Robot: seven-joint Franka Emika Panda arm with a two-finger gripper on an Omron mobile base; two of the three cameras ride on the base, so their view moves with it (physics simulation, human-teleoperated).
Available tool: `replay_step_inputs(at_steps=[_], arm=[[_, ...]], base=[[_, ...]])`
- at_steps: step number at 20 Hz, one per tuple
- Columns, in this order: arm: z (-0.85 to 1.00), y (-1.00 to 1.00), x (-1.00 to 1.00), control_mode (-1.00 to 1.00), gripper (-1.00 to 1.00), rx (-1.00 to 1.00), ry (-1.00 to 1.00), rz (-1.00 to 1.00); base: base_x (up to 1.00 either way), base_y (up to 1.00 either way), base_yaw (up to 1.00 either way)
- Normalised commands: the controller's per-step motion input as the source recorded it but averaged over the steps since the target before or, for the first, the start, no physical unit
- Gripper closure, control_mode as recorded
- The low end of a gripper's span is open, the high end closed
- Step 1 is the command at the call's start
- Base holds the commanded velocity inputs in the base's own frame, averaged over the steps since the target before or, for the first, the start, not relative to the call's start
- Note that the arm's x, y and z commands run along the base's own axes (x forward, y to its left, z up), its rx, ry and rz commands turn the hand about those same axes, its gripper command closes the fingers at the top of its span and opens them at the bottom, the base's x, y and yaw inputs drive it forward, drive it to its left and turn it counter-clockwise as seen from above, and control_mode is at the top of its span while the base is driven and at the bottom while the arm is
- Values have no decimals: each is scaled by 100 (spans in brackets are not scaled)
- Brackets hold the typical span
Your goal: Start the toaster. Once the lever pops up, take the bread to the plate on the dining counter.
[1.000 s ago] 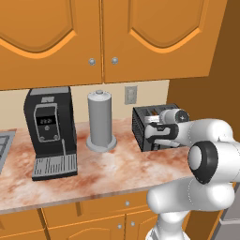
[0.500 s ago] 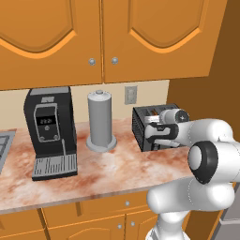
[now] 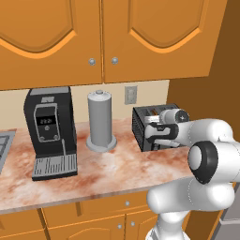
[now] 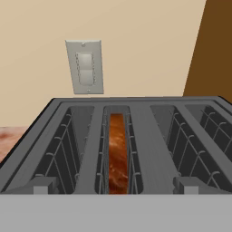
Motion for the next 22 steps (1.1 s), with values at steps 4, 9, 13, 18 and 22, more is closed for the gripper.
replay_step_inputs(at_steps=[4,9,13,18,22], arm=[[0,0,0,-100,-100,0,0,0],[0,0,0,-100,-100,0,0,0],[0,0,0,-100,-100,0,0,0],[0,0,0,-100,-100,0,0,0],[0,0,0,-100,-100,0,0,0]], base=[[0,0,0],[0,0,0],[0,0,0],[0,0,0],[0,0,0]])
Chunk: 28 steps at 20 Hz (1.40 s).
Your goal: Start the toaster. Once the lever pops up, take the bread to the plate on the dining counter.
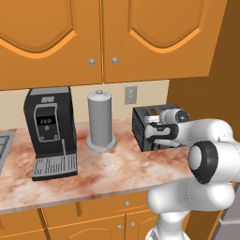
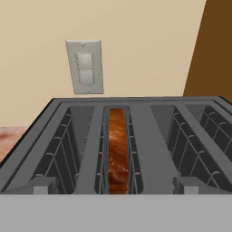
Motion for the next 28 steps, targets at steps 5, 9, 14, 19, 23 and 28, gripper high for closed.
replay_step_inputs(at_steps=[5,9,14,19,23,28], arm=[[0,0,0,-100,-100,0,0,0],[0,0,0,-100,-100,0,0,0],[0,0,0,-100,-100,0,0,0],[0,0,0,-100,-100,0,0,0],[0,0,0,-100,-100,0,0,0],[0,0,0,-100,-100,0,0,0]], base=[[0,0,0],[0,0,0],[0,0,0],[0,0,0],[0,0,0],[0,0,0]])
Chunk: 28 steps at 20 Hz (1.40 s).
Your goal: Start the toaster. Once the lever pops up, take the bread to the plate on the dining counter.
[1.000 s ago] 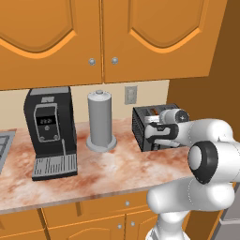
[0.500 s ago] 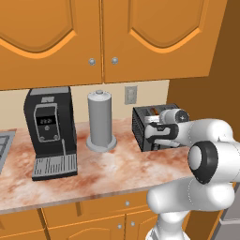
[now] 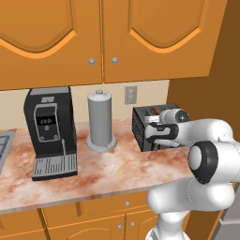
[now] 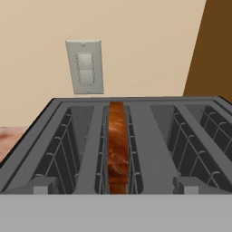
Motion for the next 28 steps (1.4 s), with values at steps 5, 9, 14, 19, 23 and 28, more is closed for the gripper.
replay_step_inputs(at_steps=[5,9,14,19,23,28], arm=[[0,0,0,-100,-100,0,0,0],[0,0,0,-100,-100,0,0,0],[0,0,0,-100,-100,0,0,0],[0,0,0,-100,-100,0,0,0],[0,0,0,-100,-100,0,0,0],[0,0,0,-100,-100,0,0,0]], base=[[0,0,0],[0,0,0],[0,0,0],[0,0,0],[0,0,0],[0,0,0]])
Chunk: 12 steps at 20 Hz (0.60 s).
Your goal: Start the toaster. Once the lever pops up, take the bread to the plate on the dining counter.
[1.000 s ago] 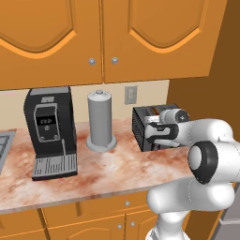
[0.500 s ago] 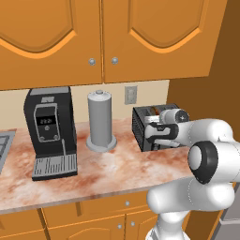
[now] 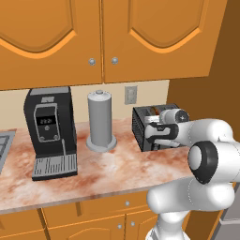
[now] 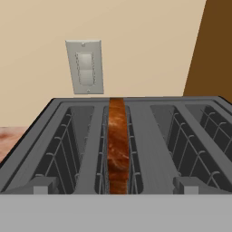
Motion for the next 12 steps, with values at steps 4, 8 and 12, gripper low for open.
replay_step_inputs(at_steps=[4,8,12], arm=[[0,0,0,-100,-100,0,0,0],[0,0,3,-100,-100,0,0,0],[0,0,14,-100,-100,0,0,0]], base=[[0,0,0],[0,0,0],[0,0,0]])
